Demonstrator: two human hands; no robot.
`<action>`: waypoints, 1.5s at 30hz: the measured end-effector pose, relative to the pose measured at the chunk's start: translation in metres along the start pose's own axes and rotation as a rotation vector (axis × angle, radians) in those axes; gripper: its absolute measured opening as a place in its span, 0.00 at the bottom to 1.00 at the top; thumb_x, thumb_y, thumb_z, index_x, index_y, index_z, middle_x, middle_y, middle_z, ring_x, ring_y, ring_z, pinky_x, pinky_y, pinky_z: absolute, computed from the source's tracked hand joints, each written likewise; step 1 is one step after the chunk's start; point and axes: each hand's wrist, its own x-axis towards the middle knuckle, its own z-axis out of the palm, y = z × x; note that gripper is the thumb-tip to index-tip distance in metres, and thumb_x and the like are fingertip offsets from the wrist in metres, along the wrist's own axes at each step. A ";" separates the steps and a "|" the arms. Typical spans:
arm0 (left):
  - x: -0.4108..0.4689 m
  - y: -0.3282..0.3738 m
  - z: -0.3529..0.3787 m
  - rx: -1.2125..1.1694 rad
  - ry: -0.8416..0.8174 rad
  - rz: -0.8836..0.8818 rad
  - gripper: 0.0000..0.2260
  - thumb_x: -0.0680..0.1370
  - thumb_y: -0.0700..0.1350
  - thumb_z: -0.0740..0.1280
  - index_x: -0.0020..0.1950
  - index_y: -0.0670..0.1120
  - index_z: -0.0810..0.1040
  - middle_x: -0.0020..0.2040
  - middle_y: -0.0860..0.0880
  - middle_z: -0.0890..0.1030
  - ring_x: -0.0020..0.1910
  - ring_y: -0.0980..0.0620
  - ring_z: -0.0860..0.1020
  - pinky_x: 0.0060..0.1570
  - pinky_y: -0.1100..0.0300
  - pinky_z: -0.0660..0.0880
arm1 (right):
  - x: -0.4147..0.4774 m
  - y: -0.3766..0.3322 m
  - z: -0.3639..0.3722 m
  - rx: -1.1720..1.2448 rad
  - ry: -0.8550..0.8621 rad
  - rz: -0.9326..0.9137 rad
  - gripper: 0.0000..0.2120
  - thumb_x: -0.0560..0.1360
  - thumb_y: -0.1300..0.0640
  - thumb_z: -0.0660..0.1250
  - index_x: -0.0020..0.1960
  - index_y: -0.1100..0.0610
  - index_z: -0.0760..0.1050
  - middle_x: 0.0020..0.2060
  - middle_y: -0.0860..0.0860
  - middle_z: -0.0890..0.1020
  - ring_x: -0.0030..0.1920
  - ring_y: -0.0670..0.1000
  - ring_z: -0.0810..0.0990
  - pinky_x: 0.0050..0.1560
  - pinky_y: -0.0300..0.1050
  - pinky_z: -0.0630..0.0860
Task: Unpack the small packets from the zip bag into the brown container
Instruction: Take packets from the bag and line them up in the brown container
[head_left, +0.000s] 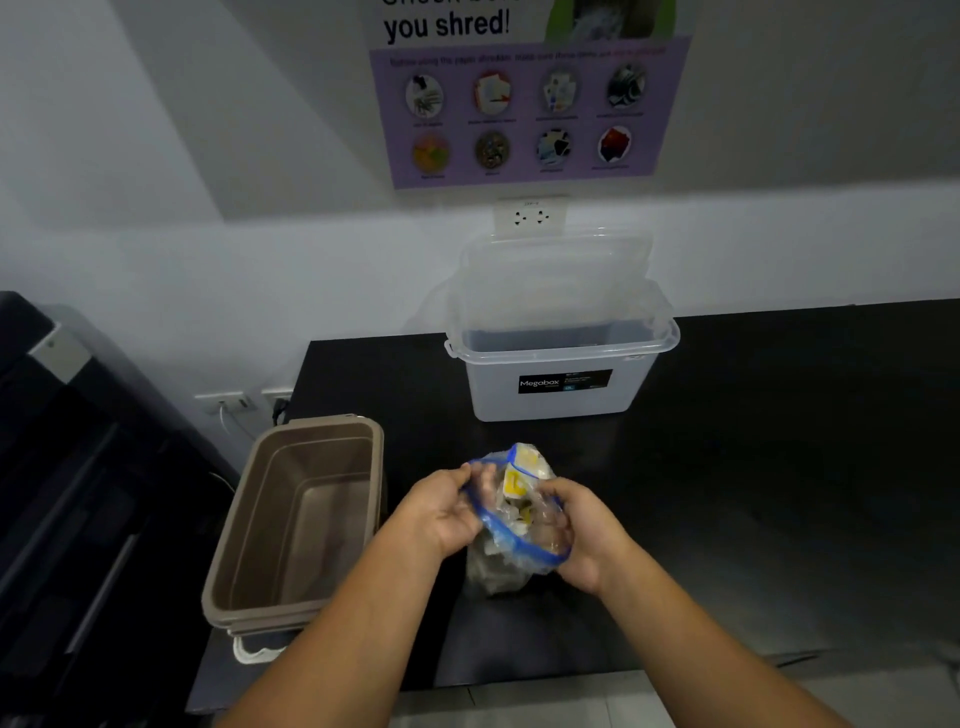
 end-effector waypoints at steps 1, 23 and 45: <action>0.001 0.001 0.000 0.070 -0.009 -0.004 0.11 0.85 0.41 0.60 0.48 0.38 0.77 0.35 0.43 0.80 0.28 0.52 0.78 0.25 0.60 0.77 | 0.002 0.004 0.000 -0.029 0.000 -0.010 0.17 0.80 0.54 0.66 0.65 0.61 0.79 0.56 0.63 0.85 0.55 0.63 0.86 0.59 0.62 0.81; 0.023 0.002 0.008 0.703 0.067 0.058 0.13 0.79 0.48 0.65 0.52 0.41 0.83 0.42 0.42 0.86 0.43 0.43 0.85 0.52 0.46 0.82 | 0.036 -0.005 0.007 -0.073 0.188 -0.123 0.19 0.81 0.51 0.67 0.64 0.64 0.79 0.55 0.65 0.85 0.55 0.64 0.85 0.55 0.65 0.82; 0.038 -0.022 -0.010 0.574 0.199 0.200 0.17 0.85 0.53 0.58 0.57 0.43 0.81 0.43 0.44 0.85 0.35 0.48 0.83 0.31 0.58 0.77 | 0.043 0.001 0.001 -0.111 0.077 0.011 0.15 0.84 0.53 0.63 0.61 0.61 0.81 0.54 0.62 0.86 0.54 0.63 0.86 0.50 0.61 0.84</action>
